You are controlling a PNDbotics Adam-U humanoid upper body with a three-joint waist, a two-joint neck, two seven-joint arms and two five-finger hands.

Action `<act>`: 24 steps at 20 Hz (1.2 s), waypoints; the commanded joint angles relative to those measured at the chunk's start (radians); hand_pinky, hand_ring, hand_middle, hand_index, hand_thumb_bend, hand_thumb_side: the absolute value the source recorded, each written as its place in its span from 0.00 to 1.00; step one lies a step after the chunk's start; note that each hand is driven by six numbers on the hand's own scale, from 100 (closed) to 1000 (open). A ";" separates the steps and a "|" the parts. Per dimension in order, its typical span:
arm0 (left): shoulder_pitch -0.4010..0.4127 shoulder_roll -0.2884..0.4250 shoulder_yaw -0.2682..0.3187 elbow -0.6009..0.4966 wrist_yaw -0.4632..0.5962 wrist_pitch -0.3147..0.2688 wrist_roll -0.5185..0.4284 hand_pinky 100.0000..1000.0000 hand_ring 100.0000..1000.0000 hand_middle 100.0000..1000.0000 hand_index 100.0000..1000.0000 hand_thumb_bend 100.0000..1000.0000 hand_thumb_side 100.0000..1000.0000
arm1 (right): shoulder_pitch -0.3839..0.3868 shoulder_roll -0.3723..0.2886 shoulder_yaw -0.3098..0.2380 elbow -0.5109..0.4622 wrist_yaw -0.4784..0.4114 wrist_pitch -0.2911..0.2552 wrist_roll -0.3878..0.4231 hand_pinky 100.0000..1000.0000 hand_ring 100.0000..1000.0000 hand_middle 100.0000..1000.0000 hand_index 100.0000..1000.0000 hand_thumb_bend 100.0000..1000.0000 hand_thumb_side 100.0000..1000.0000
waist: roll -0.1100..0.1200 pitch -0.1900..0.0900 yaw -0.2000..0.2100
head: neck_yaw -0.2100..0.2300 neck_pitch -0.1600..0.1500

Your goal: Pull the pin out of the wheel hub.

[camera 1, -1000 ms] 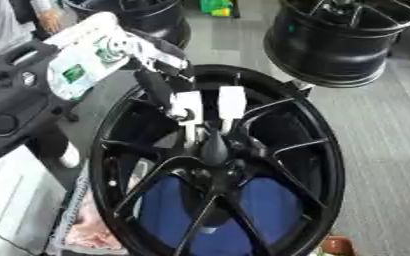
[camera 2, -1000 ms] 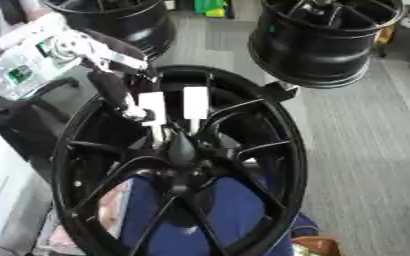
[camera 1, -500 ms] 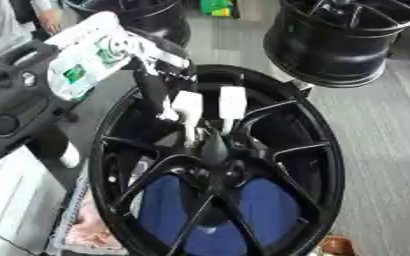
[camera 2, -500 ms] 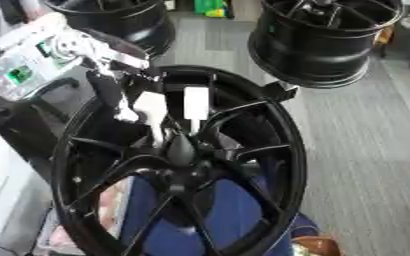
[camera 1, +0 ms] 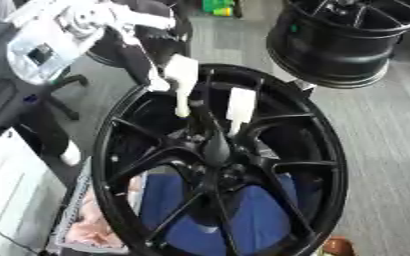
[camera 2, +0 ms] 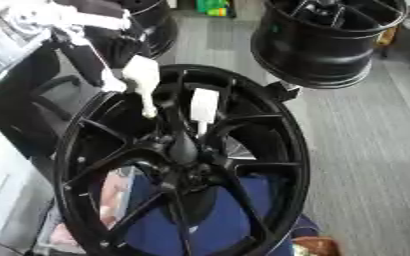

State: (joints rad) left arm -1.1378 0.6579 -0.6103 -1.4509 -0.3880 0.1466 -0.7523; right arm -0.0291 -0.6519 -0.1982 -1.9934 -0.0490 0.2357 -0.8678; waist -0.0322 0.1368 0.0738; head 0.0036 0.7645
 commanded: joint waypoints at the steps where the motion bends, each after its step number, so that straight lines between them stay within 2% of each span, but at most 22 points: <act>1: -0.016 0.087 0.089 -0.012 -0.046 0.030 0.048 0.49 0.44 0.28 0.48 0.00 0.10 | -0.003 -0.035 -0.020 -0.007 0.009 0.042 -0.039 0.84 0.67 0.54 0.70 0.00 0.21 | 0.001 -0.012 0.004 | -0.012 -0.004; 6: 0.051 0.162 0.209 0.019 -0.110 0.097 0.122 0.50 0.45 0.32 0.50 0.00 0.11 | -0.002 -0.035 -0.029 -0.007 0.014 0.041 -0.039 0.84 0.67 0.54 0.70 0.00 0.20 | 0.001 -0.008 0.013 | -0.026 -0.009; 11: 0.106 0.197 0.334 0.056 -0.184 0.133 0.199 0.52 0.46 0.32 0.51 0.00 0.11 | -0.002 -0.041 -0.036 -0.007 0.022 0.041 -0.039 0.84 0.67 0.55 0.70 0.00 0.19 | -0.002 -0.006 0.017 | -0.037 -0.017; 17: 0.188 0.195 0.483 0.107 -0.222 0.062 0.290 0.53 0.47 0.34 0.53 0.00 0.08 | -0.011 -0.044 -0.039 -0.007 0.025 0.039 -0.039 0.84 0.67 0.55 0.70 0.00 0.18 | -0.002 -0.001 0.011 | -0.035 -0.024; 19: 0.213 0.195 0.530 0.118 -0.235 0.033 0.320 0.59 0.53 0.41 0.61 0.00 0.05 | -0.014 -0.046 -0.039 -0.007 0.026 0.037 -0.039 0.84 0.67 0.55 0.70 0.00 0.18 | -0.001 0.000 0.008 | -0.032 -0.025; 20: 0.227 0.192 0.555 0.119 -0.237 0.018 0.327 0.68 0.67 0.57 0.75 0.00 0.00 | -0.017 -0.047 -0.038 -0.007 0.027 0.037 -0.039 0.84 0.67 0.55 0.70 0.00 0.18 | 0.000 0.001 0.005 | -0.030 -0.027; 21: 0.240 0.190 0.581 0.113 -0.237 0.002 0.323 0.68 0.67 0.57 0.75 0.00 0.00 | -0.020 -0.049 -0.037 -0.007 0.027 0.036 -0.039 0.84 0.67 0.55 0.70 0.00 0.18 | 0.000 0.002 0.003 | -0.028 -0.029; 22: 0.250 0.187 0.602 0.101 -0.232 -0.014 0.313 0.77 0.79 0.74 0.85 0.09 0.37 | -0.023 -0.051 -0.036 -0.007 0.028 0.035 -0.039 0.84 0.67 0.55 0.70 0.00 0.17 | 0.001 0.002 0.000 | -0.024 -0.030; 23: 0.257 0.184 0.618 0.088 -0.225 -0.030 0.299 0.80 0.82 0.77 0.87 0.16 0.50 | -0.026 -0.054 -0.036 -0.007 0.030 0.035 -0.039 0.84 0.67 0.55 0.70 0.00 0.17 | 0.001 0.002 -0.002 | -0.021 -0.029; 24: 0.261 0.182 0.633 0.078 -0.219 -0.047 0.284 0.80 0.82 0.78 0.88 0.21 0.59 | -0.027 -0.056 -0.036 -0.007 0.031 0.035 -0.039 0.84 0.67 0.55 0.70 0.00 0.17 | 0.001 0.002 -0.003 | -0.020 -0.028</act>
State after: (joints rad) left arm -0.8630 0.8163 -0.0138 -1.3490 -0.6110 0.1196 -0.4615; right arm -0.0447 -0.6669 -0.2222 -1.9934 -0.0292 0.2348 -0.8687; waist -0.0341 0.1493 0.0731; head -0.0210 0.7458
